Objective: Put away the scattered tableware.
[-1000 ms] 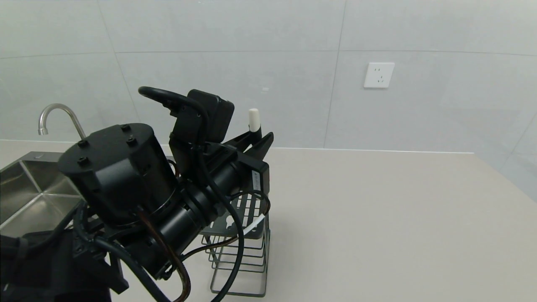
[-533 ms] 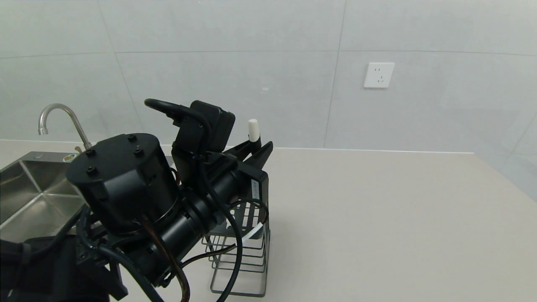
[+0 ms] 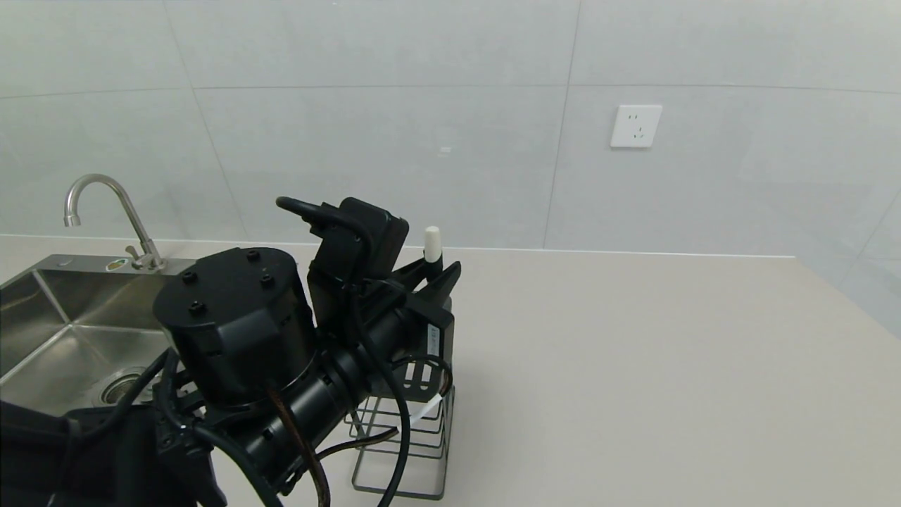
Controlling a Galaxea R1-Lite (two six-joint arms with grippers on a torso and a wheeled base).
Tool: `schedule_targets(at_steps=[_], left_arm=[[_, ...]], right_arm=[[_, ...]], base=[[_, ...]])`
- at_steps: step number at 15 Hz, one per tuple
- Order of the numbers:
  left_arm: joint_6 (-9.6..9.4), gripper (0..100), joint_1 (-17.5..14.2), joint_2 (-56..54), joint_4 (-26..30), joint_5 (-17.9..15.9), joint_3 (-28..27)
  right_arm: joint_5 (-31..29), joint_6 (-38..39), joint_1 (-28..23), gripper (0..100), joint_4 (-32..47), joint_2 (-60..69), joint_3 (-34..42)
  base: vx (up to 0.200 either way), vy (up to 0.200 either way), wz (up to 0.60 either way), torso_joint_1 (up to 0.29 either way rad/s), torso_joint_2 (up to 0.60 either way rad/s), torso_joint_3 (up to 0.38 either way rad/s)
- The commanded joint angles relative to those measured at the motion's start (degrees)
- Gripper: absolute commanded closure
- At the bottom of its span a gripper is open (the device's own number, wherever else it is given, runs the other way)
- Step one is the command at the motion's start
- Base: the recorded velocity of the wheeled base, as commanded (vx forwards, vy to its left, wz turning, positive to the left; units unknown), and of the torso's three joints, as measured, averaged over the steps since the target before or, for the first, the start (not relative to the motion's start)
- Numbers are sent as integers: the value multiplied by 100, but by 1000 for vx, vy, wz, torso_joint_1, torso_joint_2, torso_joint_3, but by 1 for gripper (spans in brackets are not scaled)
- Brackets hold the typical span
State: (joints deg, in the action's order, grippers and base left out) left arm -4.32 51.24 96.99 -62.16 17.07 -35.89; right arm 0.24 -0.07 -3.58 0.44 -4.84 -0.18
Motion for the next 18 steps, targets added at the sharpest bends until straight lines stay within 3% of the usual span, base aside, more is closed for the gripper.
schedule_targets(at_steps=[1, 12, 13, 18], left_arm=[[1, 100, 0, 75, -7, -2, 3], [89, 100, -17, 75, -7, -10, 179], [133, 0, -17, 66, 2, -2, 170], [62, 0, -255, 4, 2, -204, 47]], right_arm=[[2, -1, -2, 0, 0, -8, 1], [2, -1, -2, 0, 0, -8, 1], [2, -1, -2, 0, 0, -8, 1], [2, -1, -2, 0, 0, -8, 1]], base=[[0, 0, 0, 0, 0, 0], [0, 0, 0, 0, 0, 0], [0, 0, 0, 0, 0, 0], [0, 0, 0, 0, 0, 0]])
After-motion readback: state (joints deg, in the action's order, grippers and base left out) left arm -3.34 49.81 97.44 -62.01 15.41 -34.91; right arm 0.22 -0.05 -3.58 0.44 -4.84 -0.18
